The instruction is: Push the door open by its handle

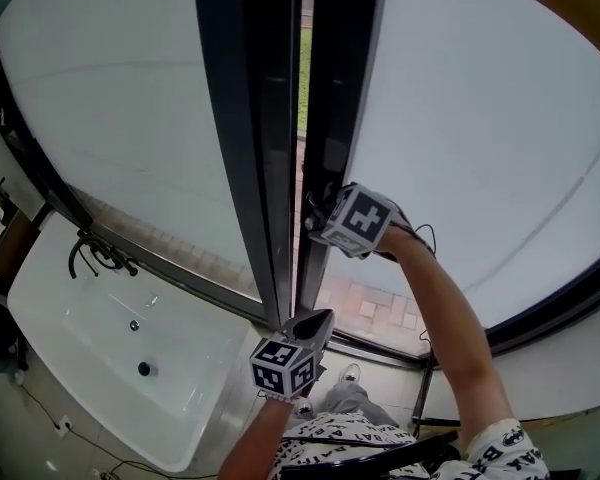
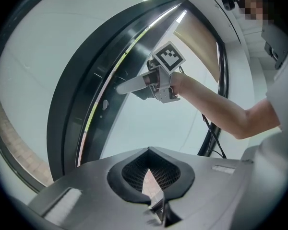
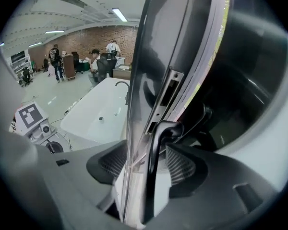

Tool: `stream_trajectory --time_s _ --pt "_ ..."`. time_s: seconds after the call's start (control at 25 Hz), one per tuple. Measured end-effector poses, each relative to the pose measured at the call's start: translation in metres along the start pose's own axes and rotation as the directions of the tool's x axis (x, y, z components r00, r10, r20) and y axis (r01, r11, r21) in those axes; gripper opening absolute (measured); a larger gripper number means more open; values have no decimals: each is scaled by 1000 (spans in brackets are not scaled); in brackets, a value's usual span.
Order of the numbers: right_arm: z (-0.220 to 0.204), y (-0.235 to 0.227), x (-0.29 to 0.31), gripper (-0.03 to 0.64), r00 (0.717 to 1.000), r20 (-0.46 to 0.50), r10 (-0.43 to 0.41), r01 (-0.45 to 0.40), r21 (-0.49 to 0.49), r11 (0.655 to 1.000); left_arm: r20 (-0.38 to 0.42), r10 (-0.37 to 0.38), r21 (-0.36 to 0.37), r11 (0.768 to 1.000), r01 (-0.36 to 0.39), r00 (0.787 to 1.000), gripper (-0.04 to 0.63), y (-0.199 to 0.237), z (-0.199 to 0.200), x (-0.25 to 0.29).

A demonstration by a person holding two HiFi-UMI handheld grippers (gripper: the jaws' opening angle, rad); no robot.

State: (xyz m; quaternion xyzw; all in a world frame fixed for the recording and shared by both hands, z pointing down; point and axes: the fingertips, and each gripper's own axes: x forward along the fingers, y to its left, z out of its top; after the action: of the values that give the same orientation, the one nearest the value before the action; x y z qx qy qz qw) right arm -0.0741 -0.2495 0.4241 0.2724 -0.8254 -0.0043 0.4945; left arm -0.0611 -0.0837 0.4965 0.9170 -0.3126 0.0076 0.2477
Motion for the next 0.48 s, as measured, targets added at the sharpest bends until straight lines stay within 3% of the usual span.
stream_trajectory --time_s 0.12,0.16,0.32,0.4,0.48 --pt "-2 2 9 242 998 -35 49 -49 6 999 14 8 -4 1000 -8 1000 0 2 6 -1" --pt "-2 3 12 173 997 -38 63 -62 9 998 16 12 -6 1000 -12 1000 0 5 7 -1" --pt "1 5 23 163 996 -69 59 -60 -18 998 22 26 -28 999 -26 999 0 15 6 -3" --pt "5 -1 26 20 997 -72 12 -14 -27 1000 24 38 -36 999 -37 999 0 20 6 -6" --pt "5 -8 25 15 997 -76 -6 3 -30 1000 24 42 -42 998 -41 999 0 22 6 -4"
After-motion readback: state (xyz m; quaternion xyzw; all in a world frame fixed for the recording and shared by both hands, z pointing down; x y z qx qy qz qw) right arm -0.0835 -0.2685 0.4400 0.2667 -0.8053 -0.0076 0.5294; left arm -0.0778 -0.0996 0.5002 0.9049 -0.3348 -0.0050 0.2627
